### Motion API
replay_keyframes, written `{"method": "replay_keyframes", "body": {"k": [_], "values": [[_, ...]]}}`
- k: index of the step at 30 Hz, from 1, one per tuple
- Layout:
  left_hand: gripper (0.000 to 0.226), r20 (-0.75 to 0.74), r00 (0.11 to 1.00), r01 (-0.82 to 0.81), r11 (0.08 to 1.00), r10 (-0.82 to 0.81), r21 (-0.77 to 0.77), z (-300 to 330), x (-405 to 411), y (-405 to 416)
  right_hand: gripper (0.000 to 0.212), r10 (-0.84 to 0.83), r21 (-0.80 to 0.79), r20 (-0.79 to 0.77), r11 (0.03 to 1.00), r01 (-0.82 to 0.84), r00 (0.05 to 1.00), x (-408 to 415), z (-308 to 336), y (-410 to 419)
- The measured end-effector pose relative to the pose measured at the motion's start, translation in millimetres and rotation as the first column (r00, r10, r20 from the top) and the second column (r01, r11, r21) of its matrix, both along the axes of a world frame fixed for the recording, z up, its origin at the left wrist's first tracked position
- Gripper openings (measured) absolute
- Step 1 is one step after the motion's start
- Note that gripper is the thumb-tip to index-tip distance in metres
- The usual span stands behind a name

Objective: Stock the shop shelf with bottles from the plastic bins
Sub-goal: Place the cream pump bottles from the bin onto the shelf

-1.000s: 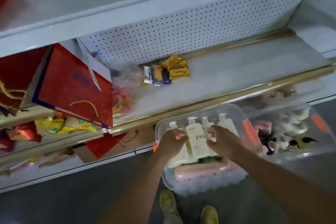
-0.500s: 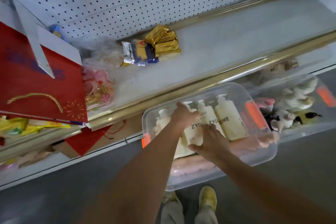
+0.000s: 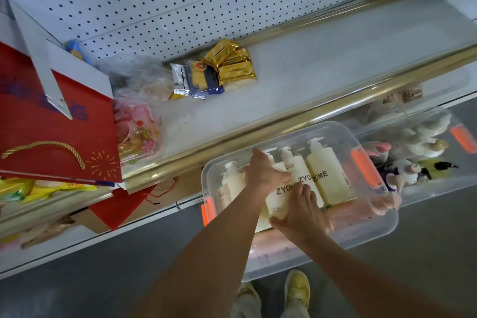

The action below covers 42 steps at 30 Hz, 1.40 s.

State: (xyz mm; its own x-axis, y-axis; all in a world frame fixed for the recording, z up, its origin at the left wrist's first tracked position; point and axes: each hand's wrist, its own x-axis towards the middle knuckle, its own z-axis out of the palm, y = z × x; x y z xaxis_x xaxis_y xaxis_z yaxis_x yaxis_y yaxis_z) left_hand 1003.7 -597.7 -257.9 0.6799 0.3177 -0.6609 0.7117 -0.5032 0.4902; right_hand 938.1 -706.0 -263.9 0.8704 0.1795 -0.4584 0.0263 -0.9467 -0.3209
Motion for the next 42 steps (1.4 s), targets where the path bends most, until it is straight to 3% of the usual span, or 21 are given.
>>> {"method": "replay_keyframes", "body": {"k": [5,10,16,21,25,29,36,42], "values": [[0.111,0.107,0.994,0.039,0.997,-0.032,-0.063,7,-14,7,0.074,-0.089,0.137,-0.044,0.986,0.095,0.995,-3,2,-8],[0.105,0.205,0.978,0.069,0.992,-0.045,-0.110,27,-23,18,0.087,-0.153,0.207,-0.329,0.951,0.229,0.932,2,13,-14],[0.077,0.321,0.934,-0.049,0.947,0.156,-0.318,65,-36,39,0.073,-0.135,0.386,-0.440,0.864,0.322,0.888,6,45,-18],[0.022,0.365,0.860,-0.174,0.878,0.356,-0.447,125,-43,51,0.081,-0.047,0.440,-0.426,0.862,0.252,0.904,8,83,-19],[0.020,0.421,0.842,-0.170,0.906,0.337,-0.387,170,-45,69,0.072,0.081,0.551,-0.455,0.808,0.209,0.887,10,121,-16],[0.012,0.499,0.802,-0.155,0.921,0.328,-0.356,215,-51,82,0.080,0.186,0.636,-0.405,0.761,0.130,0.895,13,162,-8],[0.019,0.584,0.716,-0.169,0.906,0.383,-0.387,288,-69,107,0.072,0.225,0.673,-0.207,0.739,-0.029,0.952,13,230,23],[0.024,0.688,0.648,-0.183,0.944,0.326,-0.276,350,-80,140,0.053,0.276,0.755,-0.123,0.649,-0.091,0.953,12,282,59]]}}
